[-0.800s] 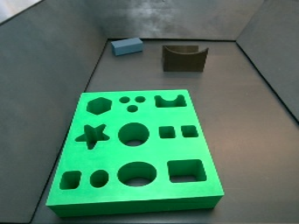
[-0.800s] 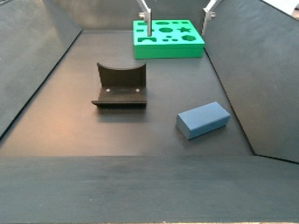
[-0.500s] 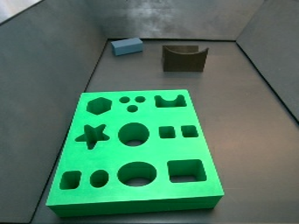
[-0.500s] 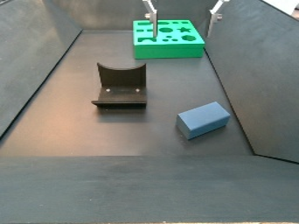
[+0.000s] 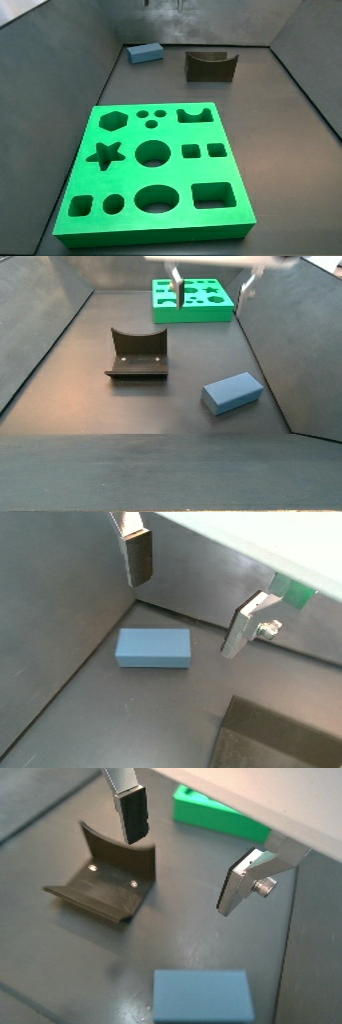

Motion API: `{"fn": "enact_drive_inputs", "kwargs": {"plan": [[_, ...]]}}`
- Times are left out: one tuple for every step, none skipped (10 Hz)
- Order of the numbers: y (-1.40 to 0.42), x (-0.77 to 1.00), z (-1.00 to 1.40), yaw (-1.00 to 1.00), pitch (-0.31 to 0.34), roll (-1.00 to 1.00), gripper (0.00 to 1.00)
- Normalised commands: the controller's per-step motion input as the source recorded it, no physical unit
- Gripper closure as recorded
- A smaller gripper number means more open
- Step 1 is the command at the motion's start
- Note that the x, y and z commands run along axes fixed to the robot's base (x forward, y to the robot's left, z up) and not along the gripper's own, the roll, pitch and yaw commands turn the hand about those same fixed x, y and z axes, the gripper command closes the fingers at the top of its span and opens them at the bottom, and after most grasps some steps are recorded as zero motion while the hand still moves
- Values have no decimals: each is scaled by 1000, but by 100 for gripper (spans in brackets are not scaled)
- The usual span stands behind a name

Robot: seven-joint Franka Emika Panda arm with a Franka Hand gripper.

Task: Pick up the rectangle object. Move up. Place the rectangle object on the fixture. Regrasp the rectangle object. Move to above the board. Insert the rectangle object.
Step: Pick up the rectangle object.

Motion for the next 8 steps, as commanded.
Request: {"fn": "enact_drive_inputs", "kwargs": {"plan": [[120, 0, -749, -871, 0, 116, 0], [146, 0, -757, -851, 0, 120, 0], [214, 0, -706, -774, 3, 114, 0], [271, -3, -651, -697, 36, 111, 0], [337, -63, -577, -634, 36, 81, 0], [314, -49, -540, -691, 7, 41, 0], [320, -51, -551, -674, 21, 53, 0], [317, -74, -477, -666, 10, 47, 0]]}}
